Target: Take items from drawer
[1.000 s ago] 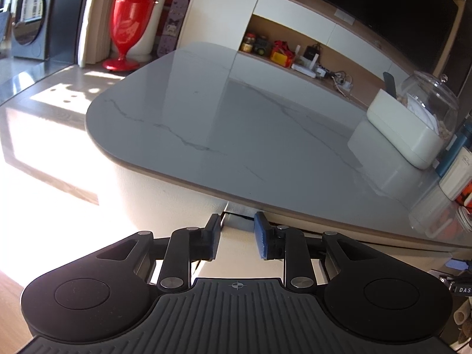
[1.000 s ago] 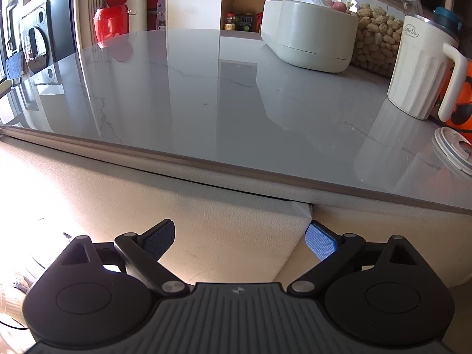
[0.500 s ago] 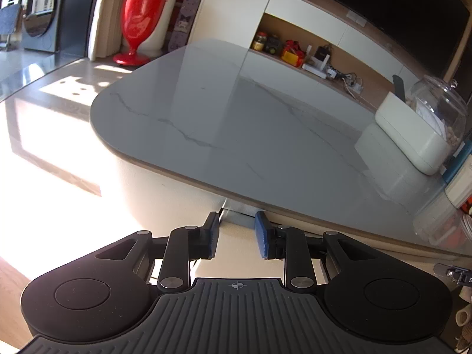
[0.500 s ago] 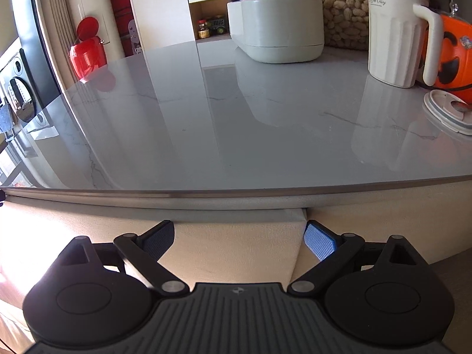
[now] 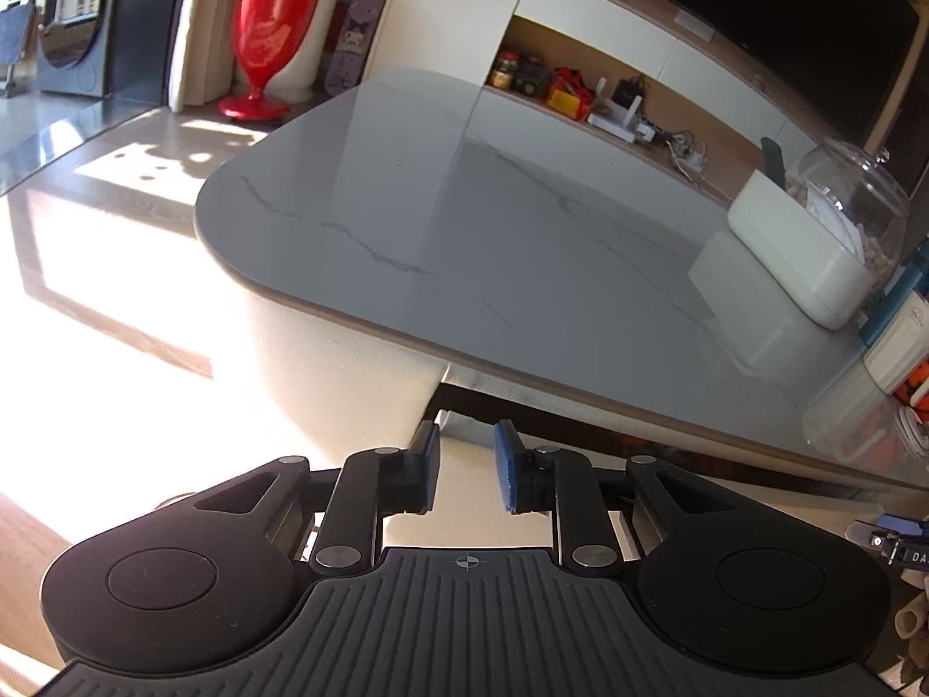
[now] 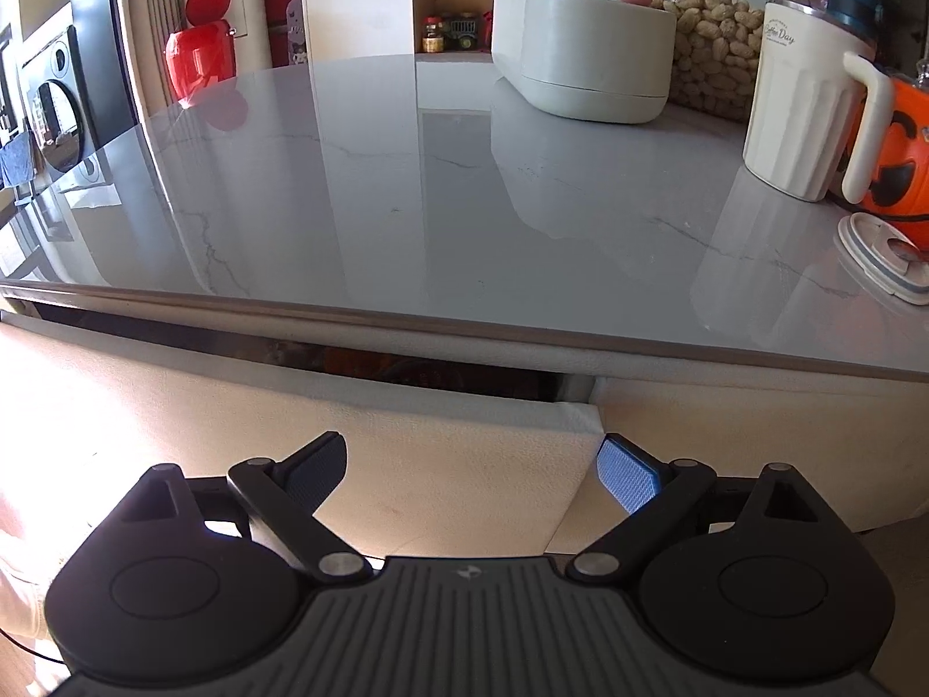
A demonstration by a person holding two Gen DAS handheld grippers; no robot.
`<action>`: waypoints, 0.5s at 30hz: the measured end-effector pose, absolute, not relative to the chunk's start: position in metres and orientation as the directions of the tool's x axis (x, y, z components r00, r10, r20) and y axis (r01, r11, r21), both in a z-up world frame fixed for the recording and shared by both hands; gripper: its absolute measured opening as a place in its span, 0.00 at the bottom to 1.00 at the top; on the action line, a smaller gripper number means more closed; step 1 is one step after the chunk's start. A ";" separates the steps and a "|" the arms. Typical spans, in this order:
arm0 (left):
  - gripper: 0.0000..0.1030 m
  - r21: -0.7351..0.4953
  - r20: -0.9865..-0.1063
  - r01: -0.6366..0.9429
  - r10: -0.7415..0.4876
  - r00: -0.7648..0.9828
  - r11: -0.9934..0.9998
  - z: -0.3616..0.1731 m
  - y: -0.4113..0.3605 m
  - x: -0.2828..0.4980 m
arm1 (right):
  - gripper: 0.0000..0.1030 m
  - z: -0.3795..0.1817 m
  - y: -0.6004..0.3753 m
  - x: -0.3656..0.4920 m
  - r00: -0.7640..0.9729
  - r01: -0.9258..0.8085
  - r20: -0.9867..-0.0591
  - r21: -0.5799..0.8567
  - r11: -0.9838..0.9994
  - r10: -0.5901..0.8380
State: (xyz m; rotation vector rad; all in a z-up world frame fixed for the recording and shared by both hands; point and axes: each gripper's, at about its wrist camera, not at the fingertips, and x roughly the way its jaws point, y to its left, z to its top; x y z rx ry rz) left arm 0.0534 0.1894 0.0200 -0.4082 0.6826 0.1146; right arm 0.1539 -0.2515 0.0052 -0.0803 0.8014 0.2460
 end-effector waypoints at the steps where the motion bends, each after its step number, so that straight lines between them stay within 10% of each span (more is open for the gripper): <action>1: 0.19 -0.317 -0.611 -0.216 -0.025 0.791 0.924 0.027 0.185 0.048 | 0.90 0.010 -0.253 0.150 0.676 -0.216 -0.713 0.050 0.975 0.186; 15: 0.22 -0.111 -0.645 -0.126 0.024 0.764 0.986 0.033 0.083 0.092 | 0.90 0.016 -0.188 0.159 0.741 -0.087 -0.666 0.037 0.996 0.089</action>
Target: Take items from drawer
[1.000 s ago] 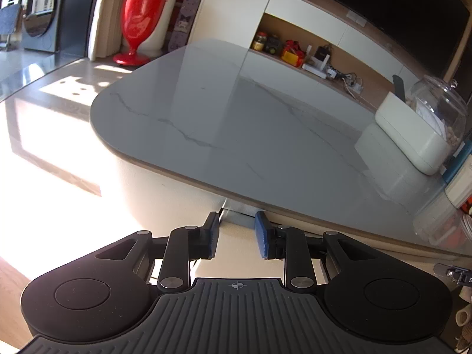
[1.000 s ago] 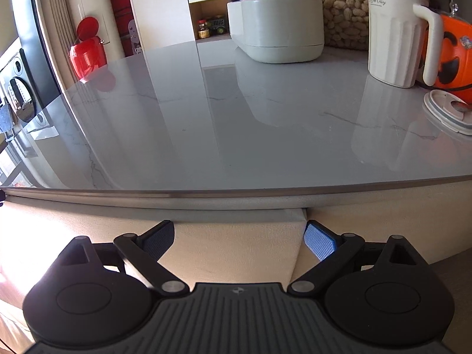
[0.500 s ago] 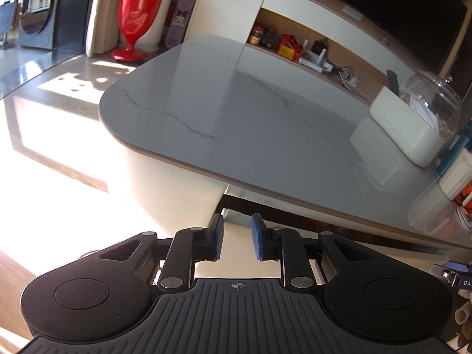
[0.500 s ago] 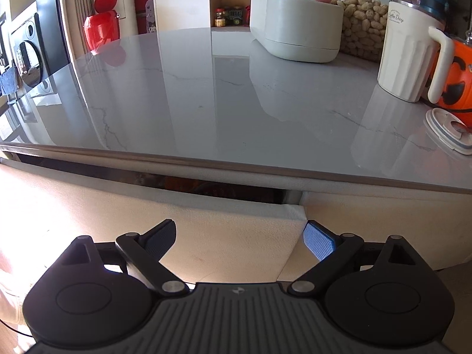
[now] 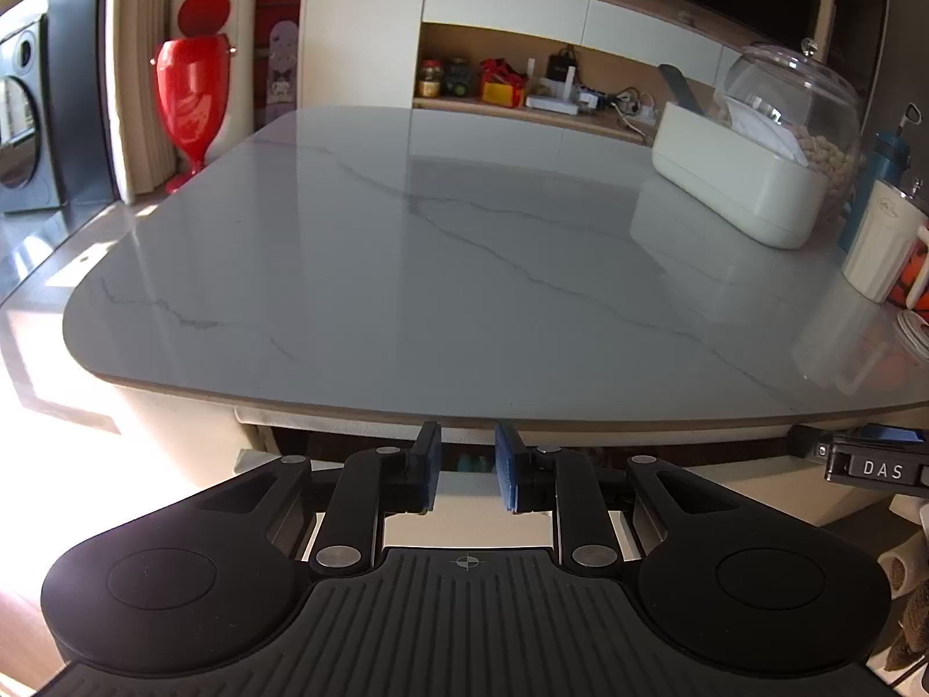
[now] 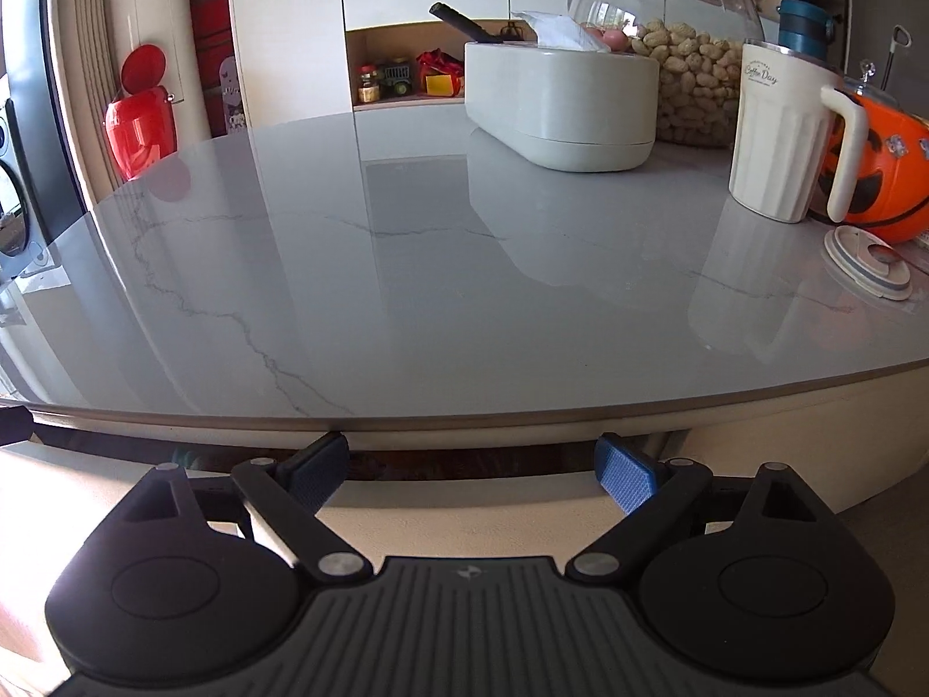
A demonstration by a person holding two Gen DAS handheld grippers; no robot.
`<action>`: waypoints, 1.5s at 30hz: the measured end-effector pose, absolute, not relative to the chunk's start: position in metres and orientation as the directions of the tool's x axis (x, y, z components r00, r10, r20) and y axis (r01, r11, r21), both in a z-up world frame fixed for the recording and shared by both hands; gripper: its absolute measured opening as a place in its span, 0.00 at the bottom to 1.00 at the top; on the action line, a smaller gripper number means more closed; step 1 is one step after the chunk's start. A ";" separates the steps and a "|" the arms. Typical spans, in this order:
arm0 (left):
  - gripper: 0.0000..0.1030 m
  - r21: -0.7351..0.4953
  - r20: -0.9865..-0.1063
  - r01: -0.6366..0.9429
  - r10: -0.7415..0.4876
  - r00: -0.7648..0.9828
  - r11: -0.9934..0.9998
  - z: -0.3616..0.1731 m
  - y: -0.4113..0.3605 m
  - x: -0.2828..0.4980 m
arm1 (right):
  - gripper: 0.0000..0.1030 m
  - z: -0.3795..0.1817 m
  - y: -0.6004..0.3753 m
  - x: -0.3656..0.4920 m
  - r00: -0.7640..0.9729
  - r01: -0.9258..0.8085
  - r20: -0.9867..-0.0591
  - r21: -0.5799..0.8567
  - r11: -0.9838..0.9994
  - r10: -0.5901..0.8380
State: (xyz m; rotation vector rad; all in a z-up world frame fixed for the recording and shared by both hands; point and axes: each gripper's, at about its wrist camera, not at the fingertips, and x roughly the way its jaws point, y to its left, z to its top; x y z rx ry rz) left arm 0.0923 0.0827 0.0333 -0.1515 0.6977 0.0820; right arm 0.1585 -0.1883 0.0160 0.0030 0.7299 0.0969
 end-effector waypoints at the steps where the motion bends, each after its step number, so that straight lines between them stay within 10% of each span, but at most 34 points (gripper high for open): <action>1: 0.22 -0.105 -0.650 -0.120 0.023 0.760 0.987 0.033 0.081 0.094 | 0.90 0.015 -0.186 0.160 0.737 -0.082 -0.672 0.029 0.996 0.080; 45: 0.21 -0.125 -0.848 0.060 -0.138 0.512 0.990 0.016 0.074 0.063 | 0.91 0.005 -0.158 0.119 0.515 -0.141 -0.849 0.050 0.989 0.116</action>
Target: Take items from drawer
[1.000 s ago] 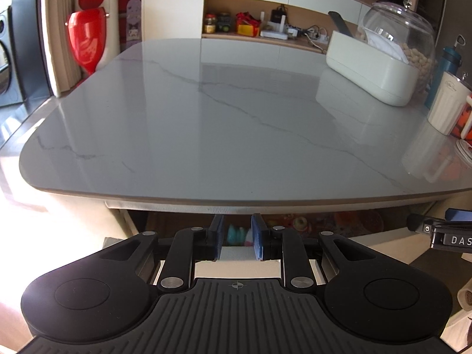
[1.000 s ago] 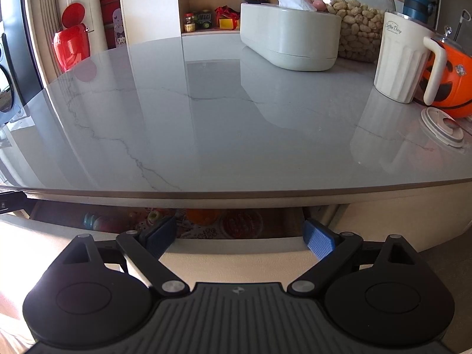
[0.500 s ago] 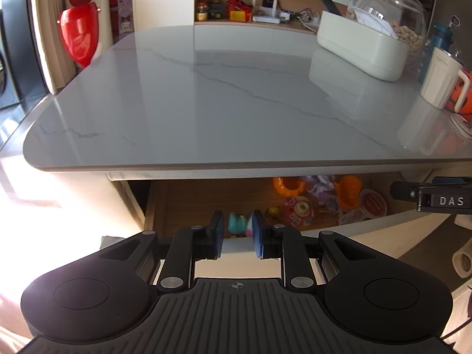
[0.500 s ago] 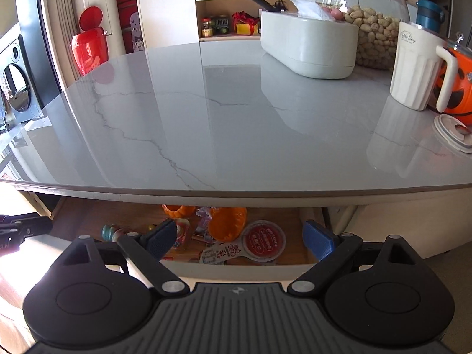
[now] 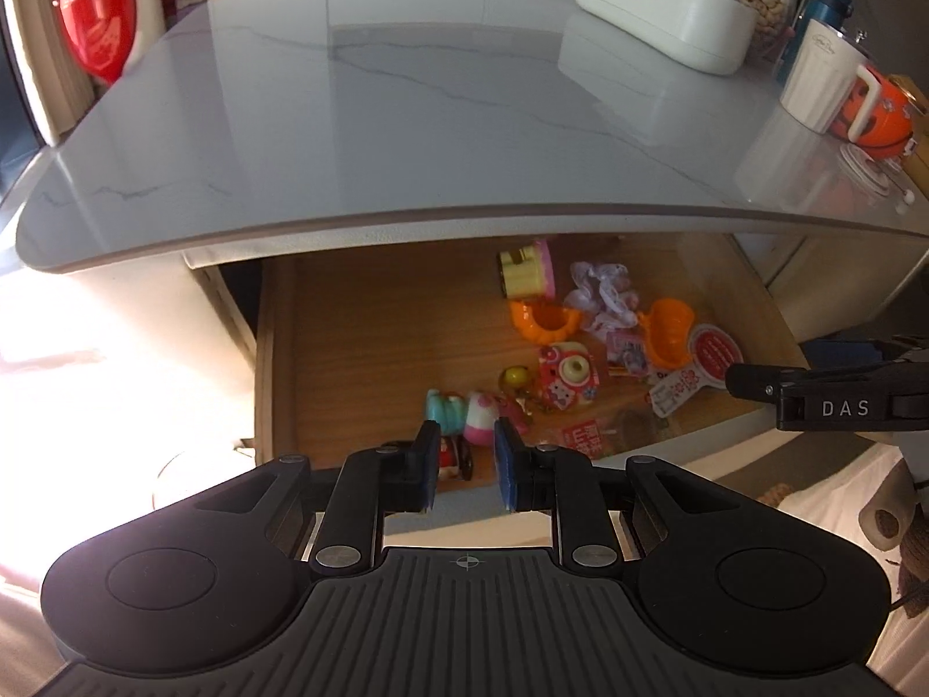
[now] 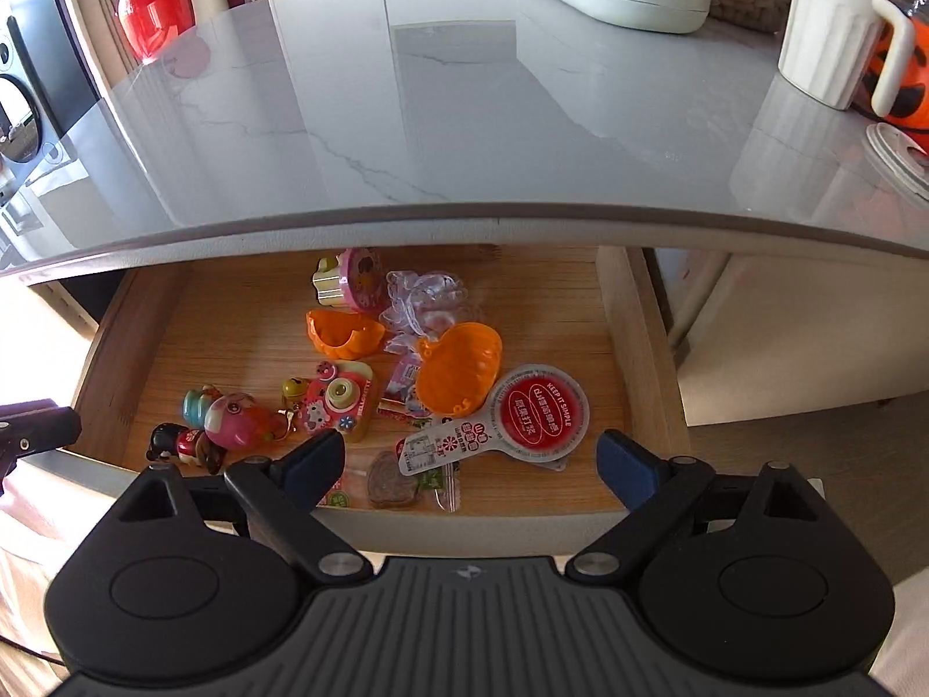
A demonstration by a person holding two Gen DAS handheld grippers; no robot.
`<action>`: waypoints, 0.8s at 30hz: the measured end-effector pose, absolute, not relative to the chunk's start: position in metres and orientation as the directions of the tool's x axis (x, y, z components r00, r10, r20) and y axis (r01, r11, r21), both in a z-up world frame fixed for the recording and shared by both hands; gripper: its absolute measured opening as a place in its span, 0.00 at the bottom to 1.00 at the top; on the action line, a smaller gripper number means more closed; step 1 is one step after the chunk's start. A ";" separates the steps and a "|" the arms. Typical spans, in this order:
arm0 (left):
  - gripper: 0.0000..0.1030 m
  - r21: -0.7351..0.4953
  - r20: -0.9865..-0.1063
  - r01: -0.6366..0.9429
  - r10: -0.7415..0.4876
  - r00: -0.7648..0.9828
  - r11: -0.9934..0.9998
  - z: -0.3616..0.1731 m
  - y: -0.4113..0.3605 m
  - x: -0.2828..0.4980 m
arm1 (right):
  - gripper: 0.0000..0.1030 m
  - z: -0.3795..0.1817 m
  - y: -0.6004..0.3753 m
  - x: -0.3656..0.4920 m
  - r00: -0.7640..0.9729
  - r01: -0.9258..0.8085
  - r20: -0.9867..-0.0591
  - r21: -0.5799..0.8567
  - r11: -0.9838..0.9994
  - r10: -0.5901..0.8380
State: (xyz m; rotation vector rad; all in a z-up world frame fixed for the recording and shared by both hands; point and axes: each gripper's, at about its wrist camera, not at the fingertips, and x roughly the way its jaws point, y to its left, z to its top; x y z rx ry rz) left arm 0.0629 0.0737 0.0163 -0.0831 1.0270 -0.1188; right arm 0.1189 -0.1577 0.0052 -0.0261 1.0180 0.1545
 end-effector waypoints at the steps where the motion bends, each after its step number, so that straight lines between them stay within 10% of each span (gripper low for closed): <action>1: 0.22 -0.141 -0.856 0.063 -0.153 0.494 0.988 0.013 0.072 0.065 | 0.91 0.005 -0.159 0.112 0.524 -0.141 -0.844 0.049 0.989 0.117; 17: 0.18 -0.079 -0.883 0.145 -0.137 0.449 0.986 -0.002 0.034 0.052 | 0.92 0.008 -0.162 0.073 0.553 -0.138 -0.827 0.034 0.990 0.105; 24: 0.16 -0.286 -0.883 0.043 -0.281 0.376 0.957 -0.014 0.058 0.062 | 0.92 0.002 -0.159 0.064 0.608 -0.115 -0.789 0.018 0.993 0.084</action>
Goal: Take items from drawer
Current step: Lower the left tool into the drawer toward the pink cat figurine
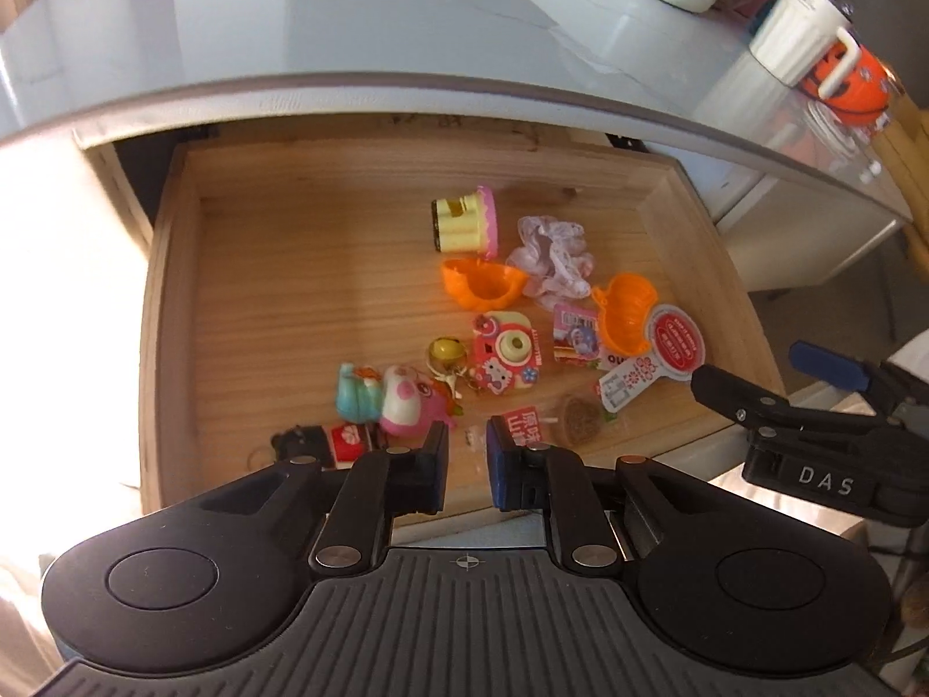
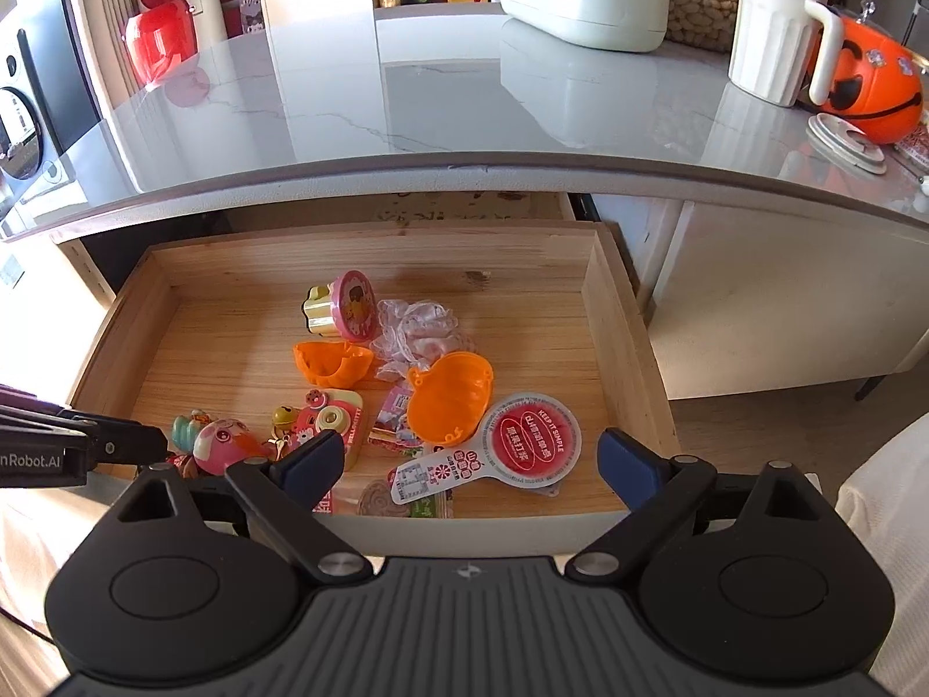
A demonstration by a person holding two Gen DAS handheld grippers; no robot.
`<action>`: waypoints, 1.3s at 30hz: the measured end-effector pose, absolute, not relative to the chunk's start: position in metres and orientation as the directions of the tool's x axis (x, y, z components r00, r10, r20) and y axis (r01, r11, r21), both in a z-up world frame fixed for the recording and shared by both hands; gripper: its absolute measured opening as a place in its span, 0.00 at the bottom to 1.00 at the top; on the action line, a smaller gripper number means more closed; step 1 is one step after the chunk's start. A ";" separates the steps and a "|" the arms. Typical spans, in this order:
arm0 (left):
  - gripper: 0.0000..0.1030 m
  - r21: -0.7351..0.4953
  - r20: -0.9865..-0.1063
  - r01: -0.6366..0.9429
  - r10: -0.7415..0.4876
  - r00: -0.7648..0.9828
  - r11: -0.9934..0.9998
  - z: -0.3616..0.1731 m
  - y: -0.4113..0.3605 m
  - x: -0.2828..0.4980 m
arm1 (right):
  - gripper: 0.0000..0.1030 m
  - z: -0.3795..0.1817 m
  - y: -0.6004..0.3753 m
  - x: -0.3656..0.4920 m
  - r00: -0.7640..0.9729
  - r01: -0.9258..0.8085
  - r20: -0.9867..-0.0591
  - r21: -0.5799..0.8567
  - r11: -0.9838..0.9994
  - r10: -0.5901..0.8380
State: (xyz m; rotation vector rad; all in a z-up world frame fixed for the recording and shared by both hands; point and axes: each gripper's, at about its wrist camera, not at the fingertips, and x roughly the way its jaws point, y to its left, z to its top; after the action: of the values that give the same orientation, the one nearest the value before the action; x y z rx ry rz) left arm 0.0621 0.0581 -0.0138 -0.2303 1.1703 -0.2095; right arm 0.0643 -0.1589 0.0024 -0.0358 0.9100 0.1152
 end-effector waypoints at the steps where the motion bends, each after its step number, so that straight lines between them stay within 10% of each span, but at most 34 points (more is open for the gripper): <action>1: 0.18 -0.299 -0.882 0.040 -0.293 0.369 0.953 -0.015 0.061 0.063 | 0.92 0.003 -0.158 0.066 0.600 -0.106 -0.797 0.010 0.994 0.072; 13: 0.21 -0.058 -0.840 0.461 -0.293 0.457 0.885 0.000 0.041 0.104 | 0.93 -0.001 -0.154 0.061 0.645 -0.099 -0.762 -0.017 0.995 0.051; 19: 0.21 -0.246 -0.831 0.477 -0.437 0.344 0.844 -0.018 0.048 0.142 | 0.92 0.001 -0.154 0.064 0.624 -0.104 -0.780 -0.016 0.994 0.053; 39: 0.22 0.013 -0.966 0.640 -0.156 0.206 0.768 -0.044 0.063 0.130 | 0.96 -0.006 -0.164 0.077 0.575 -0.179 -0.800 0.081 0.981 0.171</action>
State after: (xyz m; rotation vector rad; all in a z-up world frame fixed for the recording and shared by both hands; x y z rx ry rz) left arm 0.1296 0.0629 -0.0441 0.4643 1.2494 -0.5827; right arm 0.0774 -0.1643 -0.0056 -0.0092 0.9365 0.2046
